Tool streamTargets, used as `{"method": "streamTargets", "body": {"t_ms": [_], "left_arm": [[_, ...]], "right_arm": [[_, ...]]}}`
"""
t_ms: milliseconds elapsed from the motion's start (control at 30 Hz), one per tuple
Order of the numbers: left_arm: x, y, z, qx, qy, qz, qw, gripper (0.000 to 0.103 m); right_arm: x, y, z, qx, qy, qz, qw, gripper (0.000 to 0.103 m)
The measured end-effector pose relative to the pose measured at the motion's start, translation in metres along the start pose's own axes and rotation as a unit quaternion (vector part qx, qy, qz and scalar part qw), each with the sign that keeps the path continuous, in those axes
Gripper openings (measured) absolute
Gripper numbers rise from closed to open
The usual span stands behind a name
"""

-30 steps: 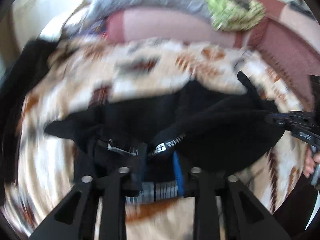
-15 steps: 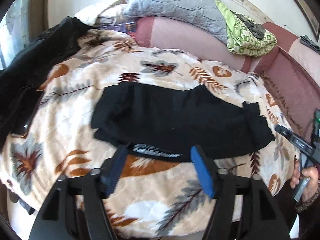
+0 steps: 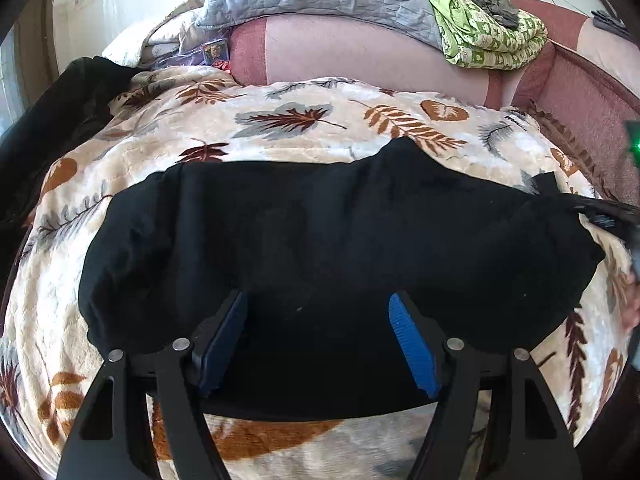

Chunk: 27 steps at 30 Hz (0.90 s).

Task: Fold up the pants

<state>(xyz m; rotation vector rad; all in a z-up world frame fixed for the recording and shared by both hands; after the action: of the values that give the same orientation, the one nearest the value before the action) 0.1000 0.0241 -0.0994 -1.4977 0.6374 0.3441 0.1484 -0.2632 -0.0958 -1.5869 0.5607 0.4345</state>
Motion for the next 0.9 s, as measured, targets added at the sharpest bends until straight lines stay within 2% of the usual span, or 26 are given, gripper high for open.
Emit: {"method": "streamTargets", "body": {"t_ms": [100, 167, 200, 267, 333, 400, 467, 500, 533, 567, 600, 700, 733, 767, 800, 833, 900], "left_arm": [[0.001, 0.001, 0.000, -0.006, 0.001, -0.001, 1.0000, 0.073], [0.002, 0.002, -0.001, 0.001, -0.006, -0.002, 1.0000, 0.075], [0.002, 0.003, -0.002, 0.004, -0.009, -0.003, 0.9999, 0.075], [0.001, 0.004, -0.003, 0.007, -0.012, -0.005, 0.9999, 0.075], [0.000, 0.005, -0.003, 0.006, -0.012, -0.008, 0.9999, 0.076], [0.001, 0.006, -0.003, 0.006, -0.014, -0.009, 0.9998, 0.078], [0.002, 0.007, -0.004, 0.009, -0.017, -0.010, 0.9998, 0.080], [0.002, 0.008, -0.005, 0.013, -0.020, -0.012, 0.9996, 0.081], [0.002, 0.008, -0.006, 0.018, -0.024, -0.013, 0.9995, 0.081], [0.001, 0.009, -0.007, 0.021, -0.025, -0.014, 0.9994, 0.081], [0.001, 0.009, -0.007, 0.021, -0.025, -0.015, 0.9993, 0.081], [0.000, 0.009, -0.006, 0.016, -0.020, -0.015, 0.9995, 0.081], [0.000, 0.009, -0.005, 0.014, -0.019, -0.015, 0.9996, 0.081], [0.000, 0.009, -0.005, 0.013, -0.018, -0.014, 0.9996, 0.081], [-0.001, 0.009, -0.005, 0.013, -0.018, -0.014, 0.9997, 0.081], [0.000, 0.009, -0.005, 0.014, -0.018, -0.015, 0.9996, 0.081], [0.001, 0.008, -0.006, 0.015, -0.018, -0.013, 0.9996, 0.083]], "right_arm": [[-0.015, 0.013, -0.050, 0.042, 0.036, -0.007, 0.998, 0.007], [-0.019, 0.031, -0.086, 0.085, 0.044, 0.009, 0.995, 0.007], [-0.019, 0.045, -0.111, 0.095, 0.083, 0.025, 0.992, 0.007], [-0.019, 0.063, -0.140, 0.121, 0.109, 0.041, 0.986, 0.007], [-0.028, 0.082, -0.170, 0.176, 0.135, 0.055, 0.973, 0.008], [-0.044, 0.077, -0.180, 0.209, 0.135, 0.026, 0.968, 0.009], [-0.060, 0.052, -0.169, 0.219, 0.100, -0.025, 0.970, 0.014], [-0.062, 0.044, -0.162, 0.219, 0.082, -0.038, 0.971, 0.033], [-0.064, 0.030, -0.150, 0.220, 0.051, -0.055, 0.973, 0.068], [-0.062, 0.018, -0.139, 0.220, 0.022, -0.070, 0.973, 0.082], [-0.056, 0.010, -0.131, 0.216, 0.003, -0.077, 0.973, 0.088], [-0.027, 0.005, -0.107, 0.193, -0.027, -0.053, 0.979, 0.086], [-0.009, 0.013, -0.101, 0.187, -0.044, -0.021, 0.981, 0.074], [0.003, 0.021, -0.100, 0.191, -0.052, 0.008, 0.980, 0.055], [0.010, 0.029, -0.095, 0.212, -0.079, 0.037, 0.973, 0.016], [0.008, 0.030, -0.095, 0.227, -0.093, 0.038, 0.969, 0.015], [-0.010, 0.023, -0.096, 0.231, -0.094, 0.011, 0.968, 0.014]]}}
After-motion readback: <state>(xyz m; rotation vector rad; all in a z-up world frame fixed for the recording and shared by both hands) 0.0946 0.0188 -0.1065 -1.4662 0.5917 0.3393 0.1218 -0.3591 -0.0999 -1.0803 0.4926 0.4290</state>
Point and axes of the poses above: each gripper's, at about its wrist camera, not at the fingertips, and x roughly the way its jaws point, z to its left, y to its underside, the point moved 9 cm from there along x, roughly the way its jaws point, and after that the axes turned 13 degrees about -z, right-handed, at the moved point
